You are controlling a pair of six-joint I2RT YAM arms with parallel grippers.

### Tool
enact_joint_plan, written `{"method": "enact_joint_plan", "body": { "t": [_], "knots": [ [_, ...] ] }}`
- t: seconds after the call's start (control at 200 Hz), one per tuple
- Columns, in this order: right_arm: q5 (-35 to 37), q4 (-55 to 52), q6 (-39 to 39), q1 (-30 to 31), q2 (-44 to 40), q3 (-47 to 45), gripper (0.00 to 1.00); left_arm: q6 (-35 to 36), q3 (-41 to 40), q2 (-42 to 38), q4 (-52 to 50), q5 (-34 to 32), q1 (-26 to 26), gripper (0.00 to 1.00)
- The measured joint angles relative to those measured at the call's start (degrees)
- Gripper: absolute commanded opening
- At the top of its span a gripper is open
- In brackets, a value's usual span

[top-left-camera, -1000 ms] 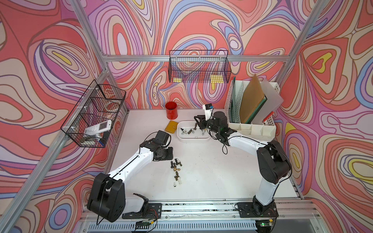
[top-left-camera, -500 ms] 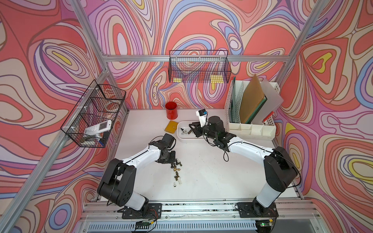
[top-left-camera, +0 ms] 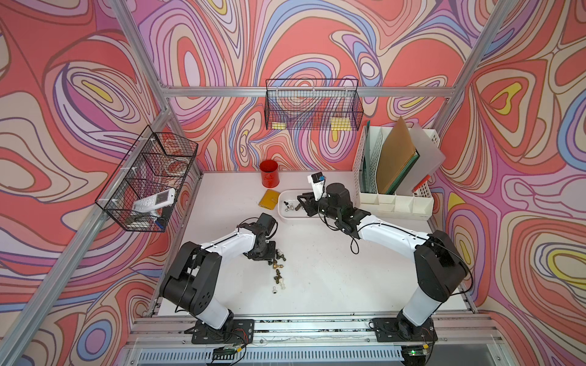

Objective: Put the chess pieces into the storage box
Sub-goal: Pick up the chess piece at the center of the board.

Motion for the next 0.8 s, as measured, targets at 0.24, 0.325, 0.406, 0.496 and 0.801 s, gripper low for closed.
{"method": "enact_joint_plan", "body": {
  "t": [0.24, 0.325, 0.406, 0.496, 0.801],
  "knots": [
    [0.4, -0.4, -0.4, 0.0, 0.0, 0.0, 0.30, 0.0, 0.0, 0.3, 0.5, 0.0, 0.0, 0.20],
    [0.5, -0.7, -0.4, 0.0, 0.0, 0.0, 0.30, 0.0, -0.2, 0.3, 1.0, 0.0, 0.0, 0.17],
    [0.5, -1.0, -0.5, 0.0, 0.0, 0.0, 0.30, -0.2, -0.2, 0.2, 1.3, 0.0, 0.0, 0.14],
    [0.6, -1.0, -0.5, 0.0, 0.0, 0.0, 0.29, -0.3, -0.3, 0.1, 1.4, -0.2, 0.0, 0.11],
    [1.5, -1.2, -0.9, 0.1, -0.7, -0.5, 0.30, -0.9, -0.5, -1.4, 1.7, -2.0, 0.0, 0.06]
  ]
}}
